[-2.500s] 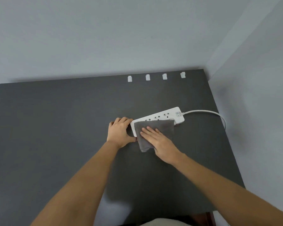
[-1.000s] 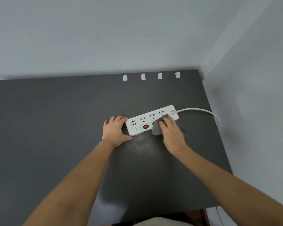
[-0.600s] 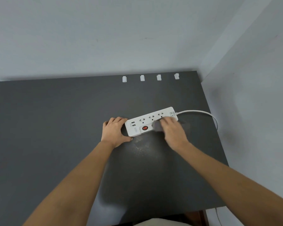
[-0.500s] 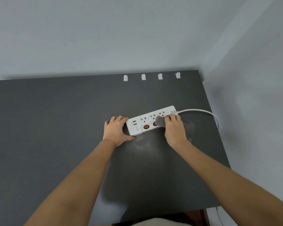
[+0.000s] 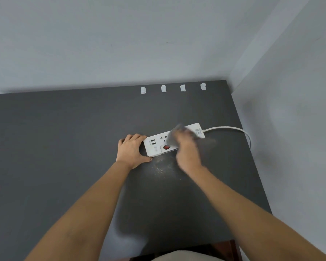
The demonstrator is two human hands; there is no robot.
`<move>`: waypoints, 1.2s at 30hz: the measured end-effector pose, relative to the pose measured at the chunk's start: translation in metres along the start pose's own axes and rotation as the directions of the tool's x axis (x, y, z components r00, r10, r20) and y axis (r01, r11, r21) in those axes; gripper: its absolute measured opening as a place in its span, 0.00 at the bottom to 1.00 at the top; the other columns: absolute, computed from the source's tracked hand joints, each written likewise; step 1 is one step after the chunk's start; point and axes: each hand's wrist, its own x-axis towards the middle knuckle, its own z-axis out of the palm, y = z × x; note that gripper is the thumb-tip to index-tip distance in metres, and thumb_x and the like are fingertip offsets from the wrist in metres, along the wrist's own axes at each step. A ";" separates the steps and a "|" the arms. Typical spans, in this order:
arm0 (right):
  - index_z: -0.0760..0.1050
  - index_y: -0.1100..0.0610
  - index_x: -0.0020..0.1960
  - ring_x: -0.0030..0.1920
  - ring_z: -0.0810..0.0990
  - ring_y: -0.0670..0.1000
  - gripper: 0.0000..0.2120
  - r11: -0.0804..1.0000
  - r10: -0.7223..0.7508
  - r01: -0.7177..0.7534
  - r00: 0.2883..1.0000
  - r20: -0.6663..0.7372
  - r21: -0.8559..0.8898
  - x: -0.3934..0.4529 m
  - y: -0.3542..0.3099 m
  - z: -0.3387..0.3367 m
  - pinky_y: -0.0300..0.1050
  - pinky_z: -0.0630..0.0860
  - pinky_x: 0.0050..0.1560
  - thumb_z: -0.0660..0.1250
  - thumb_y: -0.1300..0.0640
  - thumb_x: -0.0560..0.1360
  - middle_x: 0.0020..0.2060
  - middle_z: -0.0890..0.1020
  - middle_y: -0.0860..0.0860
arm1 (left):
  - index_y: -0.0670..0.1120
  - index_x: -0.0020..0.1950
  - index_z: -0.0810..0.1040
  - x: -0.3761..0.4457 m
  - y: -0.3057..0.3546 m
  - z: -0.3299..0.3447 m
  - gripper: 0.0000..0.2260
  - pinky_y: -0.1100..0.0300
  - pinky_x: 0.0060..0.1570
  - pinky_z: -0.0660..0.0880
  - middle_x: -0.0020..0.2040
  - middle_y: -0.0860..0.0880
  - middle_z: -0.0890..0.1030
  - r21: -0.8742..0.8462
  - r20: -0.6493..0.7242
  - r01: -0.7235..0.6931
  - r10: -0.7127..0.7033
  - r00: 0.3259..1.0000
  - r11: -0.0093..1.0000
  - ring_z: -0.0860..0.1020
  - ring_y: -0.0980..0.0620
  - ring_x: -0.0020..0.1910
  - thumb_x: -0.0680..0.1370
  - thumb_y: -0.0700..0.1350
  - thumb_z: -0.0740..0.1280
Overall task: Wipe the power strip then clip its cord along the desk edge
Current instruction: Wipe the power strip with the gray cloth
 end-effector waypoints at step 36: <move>0.55 0.46 0.74 0.75 0.57 0.57 0.31 0.784 0.238 -0.169 0.971 -0.037 0.598 -0.021 -0.001 -0.031 0.60 0.57 0.73 0.59 0.64 0.75 0.75 0.61 0.55 | 0.39 0.56 0.71 -0.003 0.060 -0.027 0.14 0.57 0.45 0.81 0.52 0.45 0.82 -0.883 0.234 0.289 -0.188 0.954 0.370 0.82 0.52 0.46 0.78 0.47 0.66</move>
